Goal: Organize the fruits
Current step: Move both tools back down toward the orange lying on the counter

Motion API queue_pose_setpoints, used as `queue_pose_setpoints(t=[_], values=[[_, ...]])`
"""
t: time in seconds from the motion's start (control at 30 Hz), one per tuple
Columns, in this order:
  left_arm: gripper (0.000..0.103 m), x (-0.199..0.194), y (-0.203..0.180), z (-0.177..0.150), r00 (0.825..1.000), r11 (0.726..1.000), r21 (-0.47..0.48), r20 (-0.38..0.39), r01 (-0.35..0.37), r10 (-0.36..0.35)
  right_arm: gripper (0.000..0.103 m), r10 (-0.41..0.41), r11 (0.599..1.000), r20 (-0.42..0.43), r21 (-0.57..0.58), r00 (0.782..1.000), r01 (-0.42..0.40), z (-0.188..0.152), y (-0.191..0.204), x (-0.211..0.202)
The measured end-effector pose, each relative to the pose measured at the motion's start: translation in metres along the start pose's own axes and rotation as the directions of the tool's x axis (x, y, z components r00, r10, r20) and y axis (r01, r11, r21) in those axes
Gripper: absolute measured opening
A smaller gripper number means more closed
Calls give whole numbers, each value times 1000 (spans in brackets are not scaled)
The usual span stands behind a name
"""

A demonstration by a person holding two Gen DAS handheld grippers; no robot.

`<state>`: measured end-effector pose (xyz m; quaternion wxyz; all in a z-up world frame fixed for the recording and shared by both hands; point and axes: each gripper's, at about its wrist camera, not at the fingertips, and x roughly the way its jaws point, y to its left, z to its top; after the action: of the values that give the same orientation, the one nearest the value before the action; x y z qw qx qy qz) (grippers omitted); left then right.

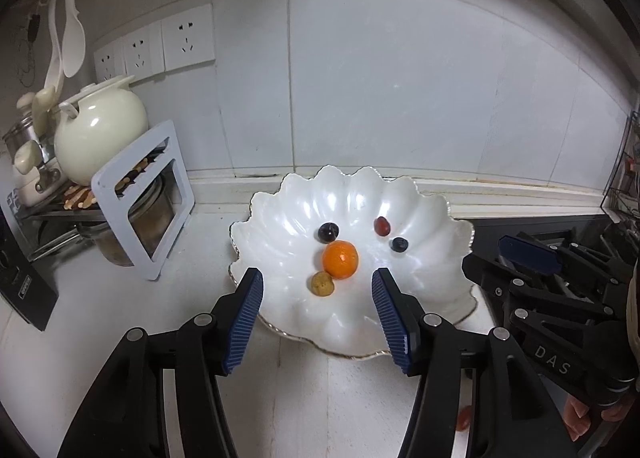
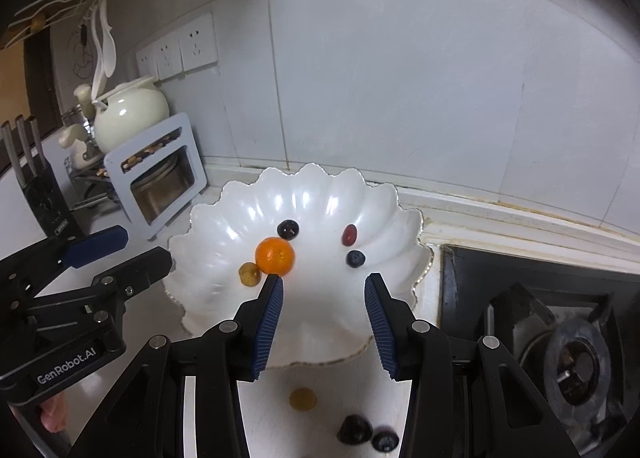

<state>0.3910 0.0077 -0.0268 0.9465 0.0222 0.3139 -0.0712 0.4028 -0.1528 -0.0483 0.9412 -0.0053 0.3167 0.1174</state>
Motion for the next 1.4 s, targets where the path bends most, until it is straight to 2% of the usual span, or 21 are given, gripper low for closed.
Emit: queue_pose_setpoints(t=[0.37,0.8,1.4], values=[[58,-44,-5,-15,1000,1000,8,25,17,-17,44,8,1000,55,7,998,-8,-17,6,-52],[60,-91,-18,-44,999,1000,15,45,19,-20,44,44,999,77,-19,996,-42,-43,13,-96],[60,-119,-34,-100,999,1000,-2,-25,-31,31,44,100,991,35,-96,994,-96,-86,18,-118]])
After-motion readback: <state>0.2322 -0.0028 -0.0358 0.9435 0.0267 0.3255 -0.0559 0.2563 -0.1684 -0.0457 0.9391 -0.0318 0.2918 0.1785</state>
